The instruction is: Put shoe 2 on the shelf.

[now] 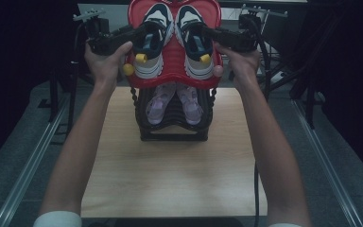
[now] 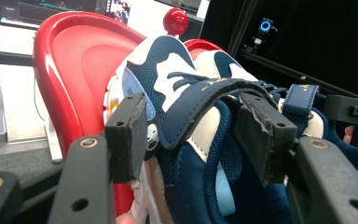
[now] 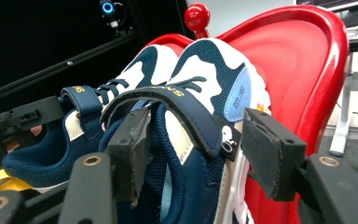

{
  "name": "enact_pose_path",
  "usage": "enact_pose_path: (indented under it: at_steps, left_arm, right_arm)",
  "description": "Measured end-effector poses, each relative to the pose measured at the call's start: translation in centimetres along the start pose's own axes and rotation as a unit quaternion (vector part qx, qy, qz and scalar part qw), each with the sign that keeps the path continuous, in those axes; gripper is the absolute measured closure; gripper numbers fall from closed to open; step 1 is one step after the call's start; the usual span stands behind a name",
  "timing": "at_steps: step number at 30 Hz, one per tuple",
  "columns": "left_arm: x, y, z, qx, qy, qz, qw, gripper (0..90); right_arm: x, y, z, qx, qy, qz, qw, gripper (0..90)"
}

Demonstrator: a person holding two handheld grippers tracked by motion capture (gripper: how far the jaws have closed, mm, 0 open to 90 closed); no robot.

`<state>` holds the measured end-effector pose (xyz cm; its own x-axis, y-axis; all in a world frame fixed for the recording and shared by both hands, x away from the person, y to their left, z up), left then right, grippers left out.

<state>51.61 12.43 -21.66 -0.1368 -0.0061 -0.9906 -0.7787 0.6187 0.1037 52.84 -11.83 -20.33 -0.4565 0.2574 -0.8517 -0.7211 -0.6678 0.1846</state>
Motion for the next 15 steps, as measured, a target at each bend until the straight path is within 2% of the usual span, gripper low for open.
enact_pose_path:
  at_steps: [11,15]
  left_arm:
    - [0.4,1.6,0.2,0.007,0.011,-0.008,0.9999,41.5]
    - [0.6,2.3,0.3,0.011,0.023,-0.017,0.9995,41.1]
  right_arm:
    - [0.1,1.5,0.9,-0.041,0.010,-0.015,0.9990,42.9]
    - [0.4,2.1,1.0,-0.054,0.020,-0.016,0.9982,44.0]
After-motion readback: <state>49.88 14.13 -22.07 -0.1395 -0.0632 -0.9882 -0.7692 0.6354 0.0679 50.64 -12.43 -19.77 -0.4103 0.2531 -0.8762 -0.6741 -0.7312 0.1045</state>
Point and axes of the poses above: each handheld gripper's, and its own axes: y roughly backward along the jaws, x roughly out of its underside, z roughly to its left, the point moved 9 cm from there along -y, roughly forward along the jaws, and after that the axes turned 12 degrees about -y, right-handed, at the moved point
